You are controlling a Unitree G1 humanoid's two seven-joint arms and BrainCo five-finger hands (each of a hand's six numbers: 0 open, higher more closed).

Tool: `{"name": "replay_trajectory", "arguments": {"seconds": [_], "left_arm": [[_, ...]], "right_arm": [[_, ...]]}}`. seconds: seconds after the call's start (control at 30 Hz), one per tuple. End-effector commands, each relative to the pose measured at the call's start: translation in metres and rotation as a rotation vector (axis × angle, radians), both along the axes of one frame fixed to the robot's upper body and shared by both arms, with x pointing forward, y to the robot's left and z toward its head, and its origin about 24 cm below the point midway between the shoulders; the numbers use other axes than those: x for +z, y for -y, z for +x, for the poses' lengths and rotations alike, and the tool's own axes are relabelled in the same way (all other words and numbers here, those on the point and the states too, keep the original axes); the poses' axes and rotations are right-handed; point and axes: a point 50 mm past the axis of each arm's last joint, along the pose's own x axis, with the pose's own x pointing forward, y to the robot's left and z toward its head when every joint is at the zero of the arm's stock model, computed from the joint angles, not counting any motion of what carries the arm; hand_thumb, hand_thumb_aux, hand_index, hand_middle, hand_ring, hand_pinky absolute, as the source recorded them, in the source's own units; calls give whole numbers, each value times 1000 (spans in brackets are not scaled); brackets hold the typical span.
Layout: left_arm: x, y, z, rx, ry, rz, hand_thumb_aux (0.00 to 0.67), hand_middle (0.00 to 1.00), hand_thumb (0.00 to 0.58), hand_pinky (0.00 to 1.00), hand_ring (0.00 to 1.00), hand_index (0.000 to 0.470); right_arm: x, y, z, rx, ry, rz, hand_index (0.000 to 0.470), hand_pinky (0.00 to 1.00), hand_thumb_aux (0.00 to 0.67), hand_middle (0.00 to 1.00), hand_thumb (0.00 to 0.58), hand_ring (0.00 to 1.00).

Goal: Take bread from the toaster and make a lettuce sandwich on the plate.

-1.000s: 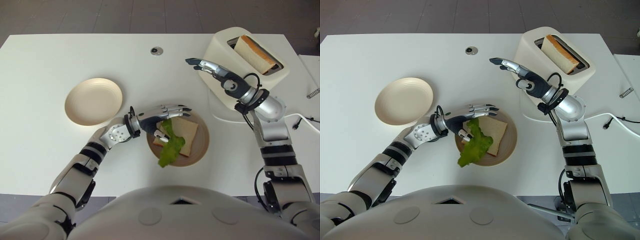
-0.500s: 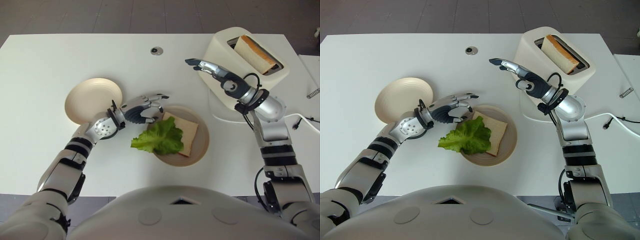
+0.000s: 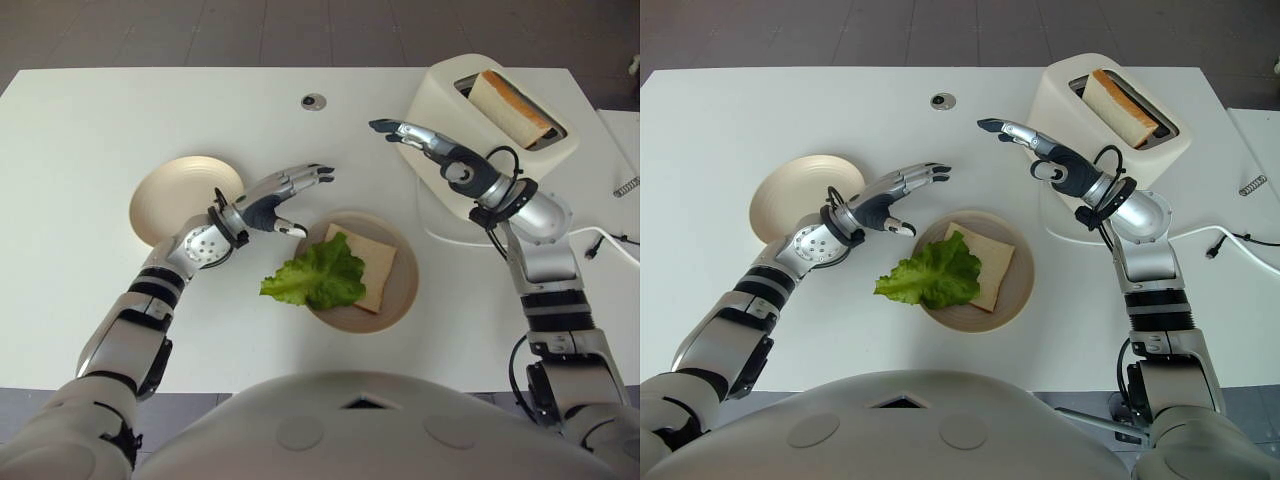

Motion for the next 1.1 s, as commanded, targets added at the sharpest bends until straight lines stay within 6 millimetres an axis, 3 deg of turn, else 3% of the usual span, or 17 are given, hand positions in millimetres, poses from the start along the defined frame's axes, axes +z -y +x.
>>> {"name": "replay_trajectory", "arguments": {"seconds": [0.03,0.23,0.3,0.33,0.37,0.4,0.43,0.77,1.1], "left_arm": [[-14,8,-15,-99,-90,50,0,0,0,0,0,0],[-26,13,-17,-119,-147,112,0,0,0,0,0,0],[-26,15,-15,-111,-146,112,126,0,198,0,0,88],[-27,16,-14,-110,-143,113,336,0,436,0,0,236],[-27,18,-14,-112,-140,110,528,0,554,0,0,370],[-27,19,-15,-116,-138,108,644,0,579,0,0,452],[-27,20,-15,-123,-136,104,670,0,580,0,0,470],[-22,25,-16,-143,-114,40,670,0,580,0,0,470],[0,39,-7,-107,-22,-89,670,0,580,0,0,470]], "right_arm": [[0,1,1,-3,-2,-20,0,0,0,0,0,0],[-1,1,-3,3,-2,-16,0,0,0,0,0,0],[-1,1,-3,6,-2,-15,0,0,0,0,0,0],[-1,1,-3,6,-3,-16,0,0,0,0,0,0],[-2,1,-4,7,-4,-17,0,0,0,0,0,0],[-2,1,-4,7,-5,-18,0,0,0,0,0,0],[-2,1,-3,7,-6,-18,0,0,0,0,0,0],[-3,2,-3,-1,-10,-21,0,0,0,0,0,0],[-5,0,-4,-2,-8,-23,0,0,0,0,0,0]]}}
